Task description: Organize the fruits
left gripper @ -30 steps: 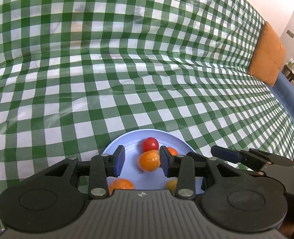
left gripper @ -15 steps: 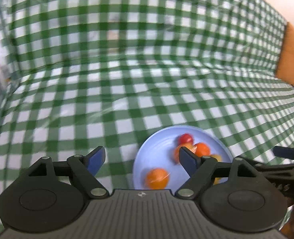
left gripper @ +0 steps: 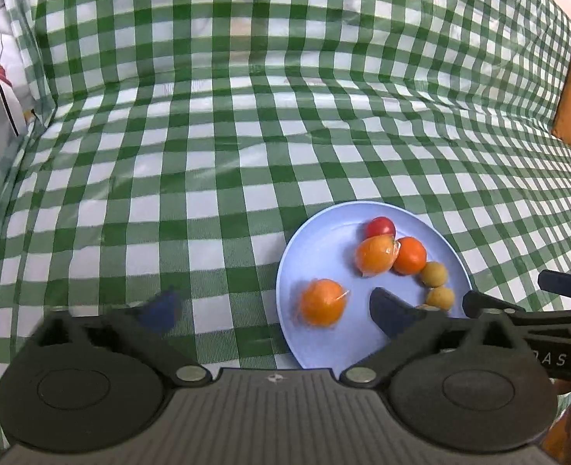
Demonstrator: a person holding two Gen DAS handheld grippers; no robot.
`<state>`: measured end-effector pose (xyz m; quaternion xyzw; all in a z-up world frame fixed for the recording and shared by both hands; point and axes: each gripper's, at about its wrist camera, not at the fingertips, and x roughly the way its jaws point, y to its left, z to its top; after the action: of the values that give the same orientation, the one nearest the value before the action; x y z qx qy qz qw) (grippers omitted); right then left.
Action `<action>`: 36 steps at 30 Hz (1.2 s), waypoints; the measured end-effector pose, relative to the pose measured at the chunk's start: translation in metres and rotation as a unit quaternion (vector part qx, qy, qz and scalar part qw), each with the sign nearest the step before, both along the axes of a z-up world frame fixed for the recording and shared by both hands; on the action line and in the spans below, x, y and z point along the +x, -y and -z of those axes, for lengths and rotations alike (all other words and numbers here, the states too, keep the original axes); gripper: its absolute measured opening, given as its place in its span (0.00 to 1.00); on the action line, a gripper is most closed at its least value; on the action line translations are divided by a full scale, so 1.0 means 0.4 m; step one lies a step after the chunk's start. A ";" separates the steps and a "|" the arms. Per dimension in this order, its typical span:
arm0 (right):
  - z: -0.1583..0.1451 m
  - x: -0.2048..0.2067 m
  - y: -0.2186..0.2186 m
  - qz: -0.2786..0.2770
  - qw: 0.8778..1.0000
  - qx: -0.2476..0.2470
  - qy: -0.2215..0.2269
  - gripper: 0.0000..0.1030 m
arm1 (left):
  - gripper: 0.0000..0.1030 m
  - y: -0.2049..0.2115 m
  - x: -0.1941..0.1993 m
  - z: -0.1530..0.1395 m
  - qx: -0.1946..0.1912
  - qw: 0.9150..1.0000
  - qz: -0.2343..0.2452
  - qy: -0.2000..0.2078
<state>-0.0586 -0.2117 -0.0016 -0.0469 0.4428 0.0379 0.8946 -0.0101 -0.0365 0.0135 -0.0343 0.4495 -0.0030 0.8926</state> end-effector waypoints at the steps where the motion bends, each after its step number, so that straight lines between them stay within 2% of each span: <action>1: 0.003 0.002 0.001 -0.001 1.000 -0.001 -0.001 0.99 | 1.00 0.009 0.000 0.000 0.006 1.000 0.002 0.001; 11: 0.012 0.005 0.010 -0.003 1.000 -0.008 -0.007 0.99 | 1.00 0.047 -0.008 0.009 0.005 1.000 0.029 -0.006; 36: 0.025 0.012 0.008 -0.010 1.000 -0.013 -0.011 0.99 | 1.00 0.046 0.001 0.016 0.013 0.999 0.039 -0.007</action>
<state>-0.0540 -0.2151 -0.0115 -0.0622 0.4523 0.0416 0.8887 -0.0098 -0.0547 0.0072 -0.0054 0.4569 -0.0323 0.8889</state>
